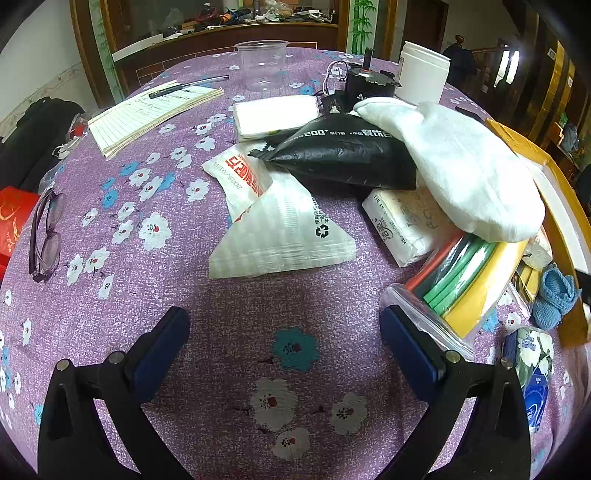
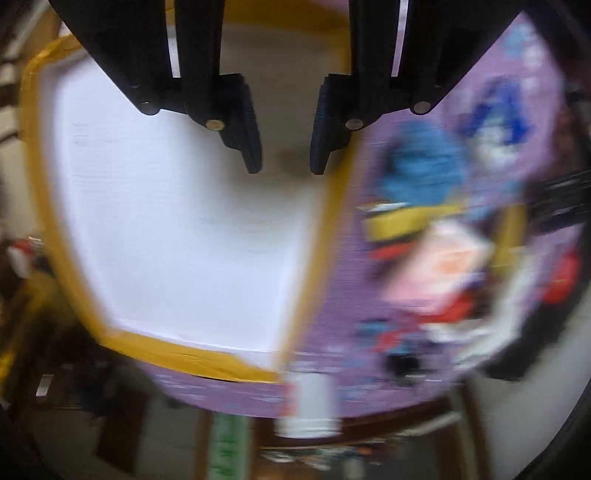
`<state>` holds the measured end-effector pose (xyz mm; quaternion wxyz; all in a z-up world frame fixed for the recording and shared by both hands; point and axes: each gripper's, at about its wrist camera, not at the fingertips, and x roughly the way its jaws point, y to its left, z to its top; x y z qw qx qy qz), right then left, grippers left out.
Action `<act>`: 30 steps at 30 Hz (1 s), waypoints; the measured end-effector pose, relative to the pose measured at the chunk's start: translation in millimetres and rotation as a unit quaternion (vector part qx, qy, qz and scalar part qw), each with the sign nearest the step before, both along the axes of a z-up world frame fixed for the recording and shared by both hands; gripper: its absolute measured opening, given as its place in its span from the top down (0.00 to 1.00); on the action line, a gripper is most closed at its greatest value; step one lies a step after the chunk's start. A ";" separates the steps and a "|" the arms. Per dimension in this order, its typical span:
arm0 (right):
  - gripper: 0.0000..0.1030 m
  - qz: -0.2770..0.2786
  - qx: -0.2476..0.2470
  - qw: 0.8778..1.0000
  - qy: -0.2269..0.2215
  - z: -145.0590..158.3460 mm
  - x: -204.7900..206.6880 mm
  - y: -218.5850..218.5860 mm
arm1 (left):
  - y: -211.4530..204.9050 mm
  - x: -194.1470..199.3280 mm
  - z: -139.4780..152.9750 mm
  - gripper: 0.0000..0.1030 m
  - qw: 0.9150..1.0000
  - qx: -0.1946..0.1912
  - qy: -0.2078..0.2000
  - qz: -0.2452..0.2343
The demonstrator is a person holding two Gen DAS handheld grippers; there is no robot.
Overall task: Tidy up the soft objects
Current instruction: 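Grasp the blue Vinda tissue pack with the left gripper while the right carries the cloth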
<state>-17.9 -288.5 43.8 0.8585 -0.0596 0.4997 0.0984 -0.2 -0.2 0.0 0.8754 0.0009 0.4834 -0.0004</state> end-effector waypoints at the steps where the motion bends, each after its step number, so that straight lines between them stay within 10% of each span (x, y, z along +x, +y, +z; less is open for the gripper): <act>1: 0.73 0.013 0.014 1.000 0.004 0.8 -3.8 5.9 | 0.1 -0.1 0.0 0.00 1.000 0.000 0.000 -0.001; 7: 0.72 0.072 0.088 0.993 0.039 -2.0 -26.8 22.9 | 2.5 0.6 2.5 0.00 0.999 -0.015 0.016 -0.029; 13: 0.56 0.041 0.085 0.994 -0.063 39.3 -60.3 8.1 | -0.9 -25.1 14.5 0.00 0.993 -0.061 0.014 -0.103; 21: 0.46 0.149 0.304 0.939 0.070 14.8 -95.5 34.6 | -44.4 -78.8 51.9 0.00 0.970 -0.070 -0.037 -0.232; 30: 0.57 0.022 0.292 0.954 0.068 -14.2 -55.5 -10.9 | -80.4 -63.1 41.8 0.00 0.964 -0.074 0.003 -0.256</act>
